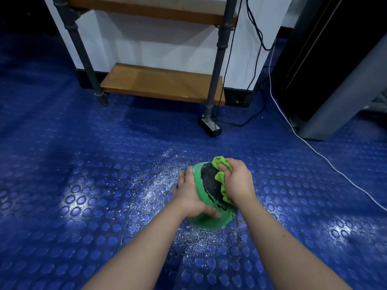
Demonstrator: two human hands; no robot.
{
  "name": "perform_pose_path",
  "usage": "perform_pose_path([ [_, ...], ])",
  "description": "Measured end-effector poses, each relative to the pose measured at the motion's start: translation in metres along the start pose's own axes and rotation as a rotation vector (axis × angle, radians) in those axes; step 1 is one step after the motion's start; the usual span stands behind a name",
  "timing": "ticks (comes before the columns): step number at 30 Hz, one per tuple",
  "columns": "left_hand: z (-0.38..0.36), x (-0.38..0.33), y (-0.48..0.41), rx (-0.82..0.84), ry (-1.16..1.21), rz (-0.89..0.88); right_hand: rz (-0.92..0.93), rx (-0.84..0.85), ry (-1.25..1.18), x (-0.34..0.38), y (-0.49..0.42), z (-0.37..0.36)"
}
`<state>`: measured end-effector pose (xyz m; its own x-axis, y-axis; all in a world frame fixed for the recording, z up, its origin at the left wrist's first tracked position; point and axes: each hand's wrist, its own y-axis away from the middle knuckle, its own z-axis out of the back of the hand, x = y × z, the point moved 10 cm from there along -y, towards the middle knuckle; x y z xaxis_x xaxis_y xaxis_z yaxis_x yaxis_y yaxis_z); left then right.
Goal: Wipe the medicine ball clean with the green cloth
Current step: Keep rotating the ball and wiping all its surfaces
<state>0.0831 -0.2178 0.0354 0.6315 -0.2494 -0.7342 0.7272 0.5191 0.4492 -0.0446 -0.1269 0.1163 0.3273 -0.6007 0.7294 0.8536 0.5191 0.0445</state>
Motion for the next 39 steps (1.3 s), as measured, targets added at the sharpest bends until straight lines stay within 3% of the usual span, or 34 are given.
perform_pose_path([
  [2, 0.005, 0.000, -0.002, 0.035, -0.001, -0.048, -0.074, -0.008, 0.011, -0.005, -0.003, 0.000],
  [8, 0.022, 0.029, 0.002, 0.172, 0.155, -0.152, 0.028, -0.085, 0.045, 0.012, 0.020, -0.016],
  [11, 0.027, 0.035, 0.020, -0.012, 0.227, -0.217, 0.013, -0.171, 0.038, 0.011, 0.027, -0.019],
  [14, 0.013, 0.017, 0.040, -0.143, 0.042, -0.265, 0.061, -0.241, -0.010, 0.012, 0.040, -0.019],
  [19, 0.009, -0.001, 0.046, -0.322, 0.033, -0.208, 0.058, -0.128, -0.044, 0.013, 0.030, -0.009],
  [24, 0.004, -0.010, 0.047, -0.295, -0.026, -0.270, 0.411, 0.005, 0.243, 0.062, 0.035, -0.033],
  [28, 0.005, -0.011, 0.049, -0.312, 0.008, -0.249, 0.335, 0.123, 0.408, 0.056, 0.021, -0.055],
  [34, -0.001, -0.010, 0.053, -0.292, -0.061, -0.259, -0.086, 0.257, 0.370, 0.021, -0.034, -0.057],
  [36, -0.002, -0.010, 0.051, -0.282, -0.077, -0.244, -0.045, 0.241, 0.398, 0.024, -0.030, -0.053],
  [39, -0.002, -0.011, 0.048, -0.262, -0.090, -0.232, 0.137, 0.088, 0.409, 0.040, 0.004, -0.042],
])
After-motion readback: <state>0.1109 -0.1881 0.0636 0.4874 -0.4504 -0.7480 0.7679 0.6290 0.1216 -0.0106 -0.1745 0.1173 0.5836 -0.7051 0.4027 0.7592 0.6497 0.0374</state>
